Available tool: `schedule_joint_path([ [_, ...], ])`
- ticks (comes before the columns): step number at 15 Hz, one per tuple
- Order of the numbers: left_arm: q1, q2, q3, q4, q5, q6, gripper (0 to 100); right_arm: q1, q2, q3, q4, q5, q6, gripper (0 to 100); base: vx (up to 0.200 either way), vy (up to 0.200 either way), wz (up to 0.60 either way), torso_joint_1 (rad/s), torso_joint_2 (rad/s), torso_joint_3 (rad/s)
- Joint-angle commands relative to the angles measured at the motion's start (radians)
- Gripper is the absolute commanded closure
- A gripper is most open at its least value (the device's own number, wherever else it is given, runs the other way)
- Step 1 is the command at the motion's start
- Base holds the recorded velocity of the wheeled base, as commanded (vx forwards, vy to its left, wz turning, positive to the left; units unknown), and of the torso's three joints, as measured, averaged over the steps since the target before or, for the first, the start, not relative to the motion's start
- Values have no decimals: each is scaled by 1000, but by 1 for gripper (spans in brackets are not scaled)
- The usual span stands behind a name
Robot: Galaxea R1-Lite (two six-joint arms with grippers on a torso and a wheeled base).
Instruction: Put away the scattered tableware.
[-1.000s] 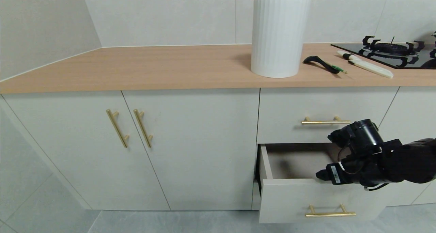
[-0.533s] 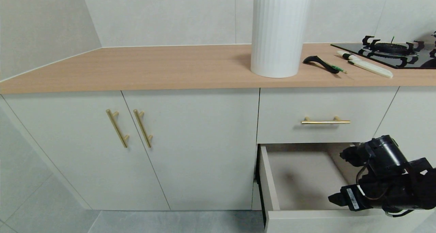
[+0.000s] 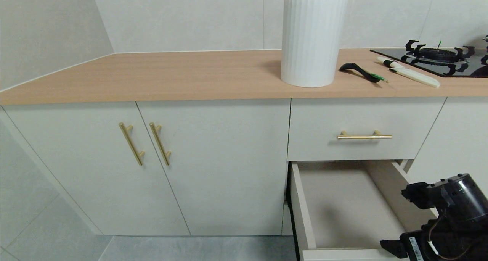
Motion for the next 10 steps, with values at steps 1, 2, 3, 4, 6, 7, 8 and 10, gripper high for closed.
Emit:
schedule_joint_path([
  [1, -1, 1, 0, -1, 1, 0, 0, 18, -57, 45, 6, 1, 9, 0, 0, 0, 0, 0, 0, 0],
  [2, 1, 1, 0, -1, 1, 0, 0, 32, -74, 63, 8, 1, 29, 0, 0, 0, 0, 0, 0, 0],
  [3, -1, 1, 0, -1, 0, 0, 0, 46, -86, 78, 8, 1, 40, 0, 0, 0, 0, 0, 0, 0],
  [4, -1, 1, 0, 1, 0, 0, 0, 53, -112, 106, 8, 0, 46, 0, 0, 0, 0, 0, 0, 0],
  [6, 1, 1, 0, -1, 0, 0, 0, 53, -147, 135, 8, 0, 48, 0, 0, 0, 0, 0, 0, 0],
  [7, 1, 1, 0, -1, 0, 0, 0, 53, -170, 157, 9, 0, 48, 0, 0, 0, 0, 0, 0, 0],
  [8, -1, 1, 0, -1, 0, 0, 0, 53, -187, 164, 25, 0, 49, 0, 0, 0, 0, 0, 0, 0],
  [10, 1, 1, 0, -1, 0, 0, 0, 53, -227, 166, 66, 0, 54, 0, 0, 0, 0, 0, 0, 0],
])
